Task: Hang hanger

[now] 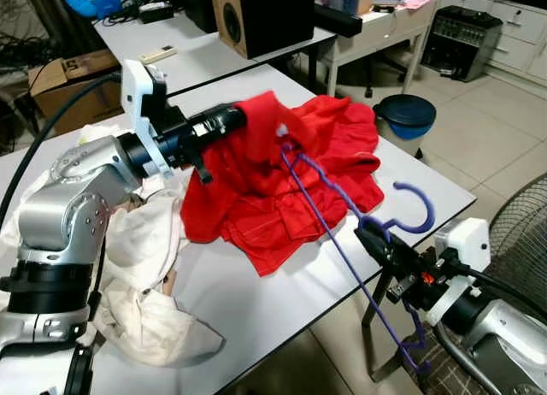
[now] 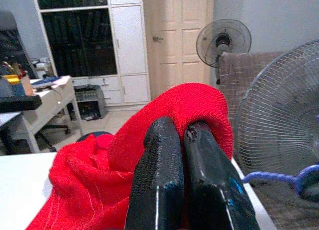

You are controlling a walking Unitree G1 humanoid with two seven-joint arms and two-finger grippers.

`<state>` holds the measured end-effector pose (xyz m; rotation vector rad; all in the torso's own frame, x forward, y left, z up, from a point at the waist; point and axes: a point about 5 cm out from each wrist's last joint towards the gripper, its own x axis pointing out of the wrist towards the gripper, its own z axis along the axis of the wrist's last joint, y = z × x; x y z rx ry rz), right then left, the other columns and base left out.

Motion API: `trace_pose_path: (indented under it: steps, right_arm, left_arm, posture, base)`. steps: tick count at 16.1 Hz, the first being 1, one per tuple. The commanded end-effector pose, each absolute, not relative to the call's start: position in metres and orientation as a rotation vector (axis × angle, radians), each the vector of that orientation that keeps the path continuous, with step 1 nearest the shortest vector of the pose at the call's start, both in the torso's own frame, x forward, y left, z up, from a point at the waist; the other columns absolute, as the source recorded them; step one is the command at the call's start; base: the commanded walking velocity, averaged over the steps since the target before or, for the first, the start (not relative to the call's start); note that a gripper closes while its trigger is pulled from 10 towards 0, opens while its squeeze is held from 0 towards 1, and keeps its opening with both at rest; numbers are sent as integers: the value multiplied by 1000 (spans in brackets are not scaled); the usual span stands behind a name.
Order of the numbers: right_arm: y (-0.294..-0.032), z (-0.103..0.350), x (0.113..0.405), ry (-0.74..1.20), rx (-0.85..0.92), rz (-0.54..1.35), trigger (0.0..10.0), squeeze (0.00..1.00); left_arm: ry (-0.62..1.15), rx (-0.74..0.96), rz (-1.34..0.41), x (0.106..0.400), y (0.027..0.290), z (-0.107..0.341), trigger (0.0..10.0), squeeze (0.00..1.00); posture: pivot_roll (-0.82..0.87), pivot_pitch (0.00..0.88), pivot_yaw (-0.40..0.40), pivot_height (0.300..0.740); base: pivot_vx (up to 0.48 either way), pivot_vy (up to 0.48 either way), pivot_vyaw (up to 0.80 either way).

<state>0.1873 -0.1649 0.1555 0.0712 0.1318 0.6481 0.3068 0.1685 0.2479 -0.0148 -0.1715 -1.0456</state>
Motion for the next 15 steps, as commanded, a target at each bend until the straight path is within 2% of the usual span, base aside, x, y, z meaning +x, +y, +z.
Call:
trace_pose_path:
  steps: [1,3,7,12,15]
  right_arm:
    - [-165,156,192,136,80,679,10000,0]
    - [-169,159,203,124,100,686,10000,0]
    - [-170,166,211,88,166,719,10000,0]
    - [-173,164,200,118,227,770,10000,0]
    - [-178,168,200,94,262,744,10000,0]
  left_arm:
    - [-179,-12,-1110,299,167,253,0,0]
    - [-150,-12,-1194,289,164,253,0,0]
    - [-124,24,-1202,284,164,250,0,0]
    - [-186,131,-961,307,174,257,0,0]
    - [-196,133,-949,308,175,258,0,0]
  posture:
    - [-100,0,95,740]
    - [-91,0,85,740]
    - [-72,0,67,740]
    - [-59,0,56,740]
    - [-62,0,57,740]
  base:
    - [0,0,0]
    - [0,0,0]
    - [0,0,0]
    - [0,0,0]
    - [0,0,0]
